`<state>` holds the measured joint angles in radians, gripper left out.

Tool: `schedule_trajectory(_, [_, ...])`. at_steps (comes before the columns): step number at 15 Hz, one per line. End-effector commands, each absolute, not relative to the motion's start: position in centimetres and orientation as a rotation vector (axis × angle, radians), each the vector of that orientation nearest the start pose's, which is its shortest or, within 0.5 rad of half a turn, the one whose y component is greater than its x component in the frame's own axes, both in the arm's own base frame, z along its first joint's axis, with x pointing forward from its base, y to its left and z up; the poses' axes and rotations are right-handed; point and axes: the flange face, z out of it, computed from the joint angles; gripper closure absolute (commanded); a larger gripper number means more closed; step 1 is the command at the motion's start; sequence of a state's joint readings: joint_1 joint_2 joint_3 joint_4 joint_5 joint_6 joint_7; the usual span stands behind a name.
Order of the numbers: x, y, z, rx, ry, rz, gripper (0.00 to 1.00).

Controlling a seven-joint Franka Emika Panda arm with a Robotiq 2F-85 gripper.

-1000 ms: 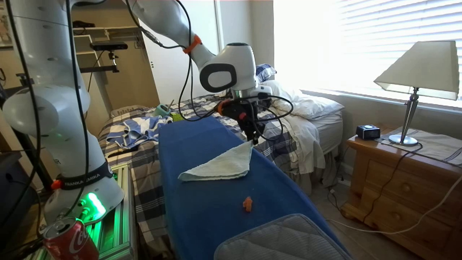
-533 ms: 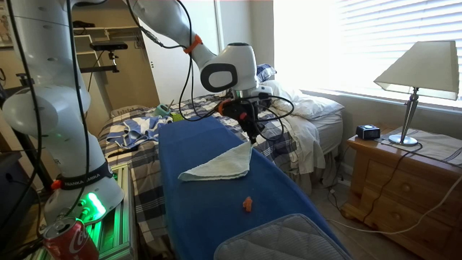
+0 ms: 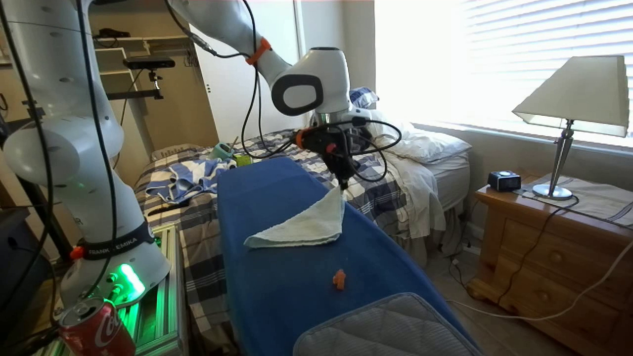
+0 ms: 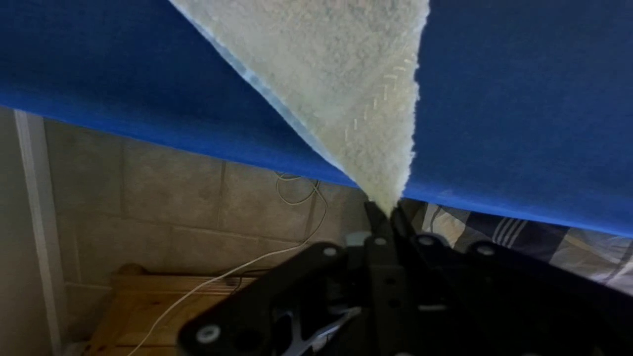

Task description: Fold the cloth

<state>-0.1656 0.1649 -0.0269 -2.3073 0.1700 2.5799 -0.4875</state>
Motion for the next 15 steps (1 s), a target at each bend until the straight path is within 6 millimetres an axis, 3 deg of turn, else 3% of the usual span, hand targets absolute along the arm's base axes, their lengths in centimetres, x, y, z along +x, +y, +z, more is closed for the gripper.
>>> schedule_trajectory(1, [50.2, -10.6, 31.3, -3.103, -0.248, -0.191, 0.98])
schedule_trajectory(6, [47.6, -10.3, 32.8, -3.115, -0.275, -0.126, 0.98])
schedule_trajectory(15, [42.7, -11.0, 33.5, -3.181, -0.249, 0.101, 0.98])
